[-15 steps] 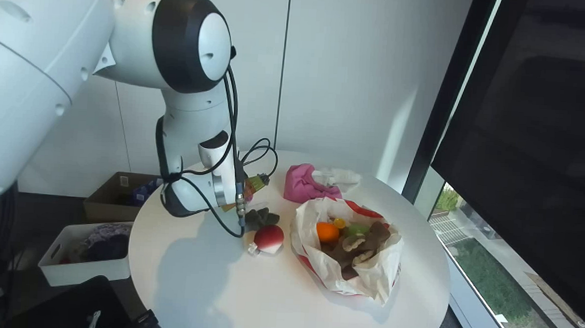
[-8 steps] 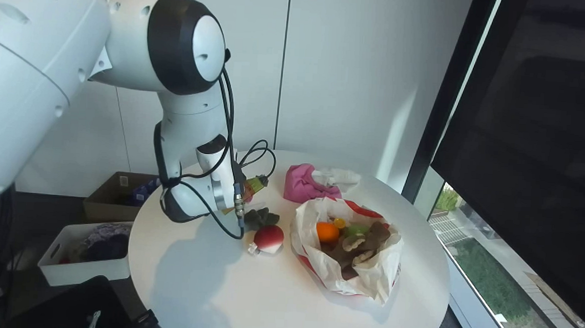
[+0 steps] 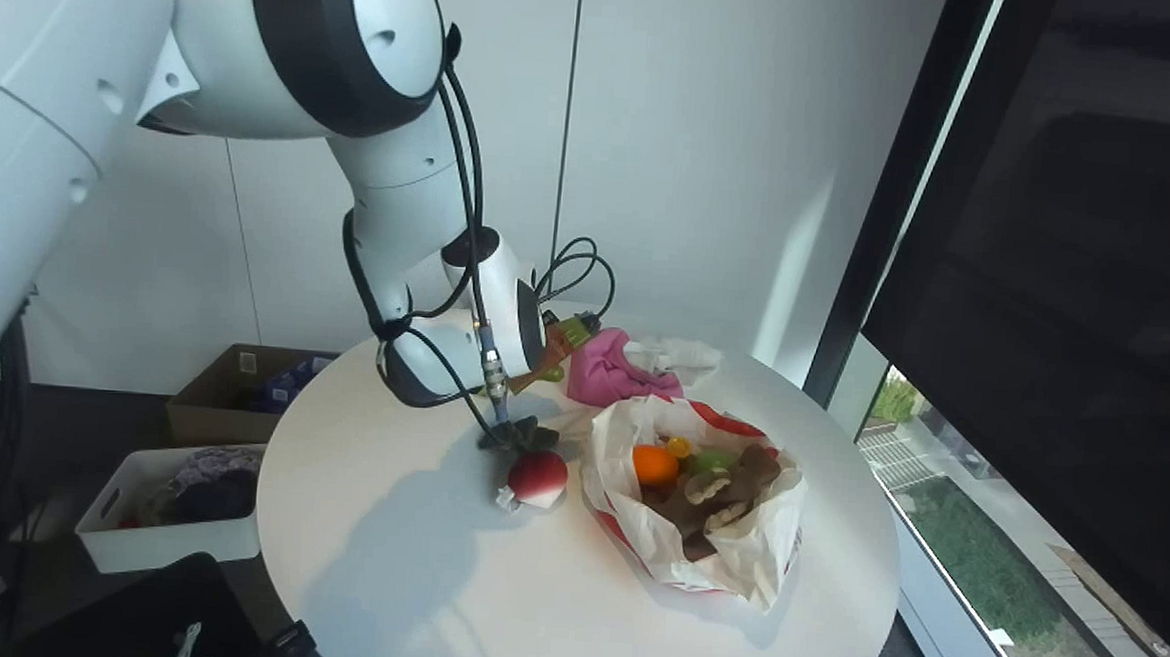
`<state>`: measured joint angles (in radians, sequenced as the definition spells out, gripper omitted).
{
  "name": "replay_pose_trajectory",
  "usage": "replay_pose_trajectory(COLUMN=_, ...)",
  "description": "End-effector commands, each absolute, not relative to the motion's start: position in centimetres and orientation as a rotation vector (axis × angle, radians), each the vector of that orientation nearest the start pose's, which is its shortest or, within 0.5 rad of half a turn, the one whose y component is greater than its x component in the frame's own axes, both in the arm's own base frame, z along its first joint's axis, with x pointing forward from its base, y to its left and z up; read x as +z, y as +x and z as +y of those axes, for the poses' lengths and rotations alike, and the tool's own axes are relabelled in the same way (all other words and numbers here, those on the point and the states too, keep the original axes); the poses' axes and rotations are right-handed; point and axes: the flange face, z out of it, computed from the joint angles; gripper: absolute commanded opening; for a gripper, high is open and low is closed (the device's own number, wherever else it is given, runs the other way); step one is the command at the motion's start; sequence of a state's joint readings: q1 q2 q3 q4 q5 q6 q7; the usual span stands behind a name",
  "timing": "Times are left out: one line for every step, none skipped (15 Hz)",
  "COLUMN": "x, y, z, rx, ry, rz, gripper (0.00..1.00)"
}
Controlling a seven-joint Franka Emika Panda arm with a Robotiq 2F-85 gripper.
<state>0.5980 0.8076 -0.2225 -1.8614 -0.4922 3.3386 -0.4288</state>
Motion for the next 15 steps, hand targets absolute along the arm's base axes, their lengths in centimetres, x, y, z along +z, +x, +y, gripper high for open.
replay_pose_trajectory(x=20.7, y=63.3, z=24.0, rx=-1.106, ry=-2.634, rz=-2.066, gripper=0.49)
replay_pose_trajectory(x=21.7, y=64.4, z=21.7, rx=-1.114, ry=-2.716, rz=-2.022, gripper=0.49)
replay_pose_trajectory(x=22.3, y=65.3, z=19.5, rx=-1.119, ry=-2.799, rz=-1.978, gripper=0.49)
replay_pose_trajectory(x=22.5, y=66.1, z=17.2, rx=-1.114, ry=-2.883, rz=-1.927, gripper=0.49)
replay_pose_trajectory(x=22.5, y=66.7, z=14.9, rx=-1.107, ry=-2.971, rz=-1.869, gripper=0.49)
replay_pose_trajectory(x=22.1, y=67.1, z=12.9, rx=-1.097, ry=-3.05, rz=-1.806, gripper=0.49)
replay_pose_trajectory(x=21.9, y=67.4, z=11.3, rx=-1.078, ry=-3.13, rz=-1.74, gripper=0.49)
replay_pose_trajectory(x=21.5, y=67.6, z=9.8, rx=-1.06, ry=-3.206, rz=-1.677, gripper=0.49)
replay_pose_trajectory(x=20.7, y=67.6, z=8.6, rx=-1.012, ry=-3.284, rz=-1.6, gripper=0.49)
replay_pose_trajectory(x=19.8, y=67.4, z=7.8, rx=-0.963, ry=-3.344, rz=-1.512, gripper=0.49)
replay_pose_trajectory(x=18.6, y=67.2, z=7.2, rx=-0.921, ry=-3.38, rz=-1.451, gripper=0.49)
replay_pose_trajectory(x=17.7, y=67.1, z=6.8, rx=-0.906, ry=-3.387, rz=-1.395, gripper=0.49)
replay_pose_trajectory(x=17.0, y=67.1, z=6.7, rx=-0.892, ry=-3.42, rz=-1.293, gripper=0.49)
replay_pose_trajectory(x=16.4, y=67.0, z=6.6, rx=-0.84, ry=-3.447, rz=-1.156, gripper=0.49)
replay_pose_trajectory(x=15.9, y=66.9, z=6.5, rx=-0.824, ry=-3.455, rz=-1.061, gripper=0.49)
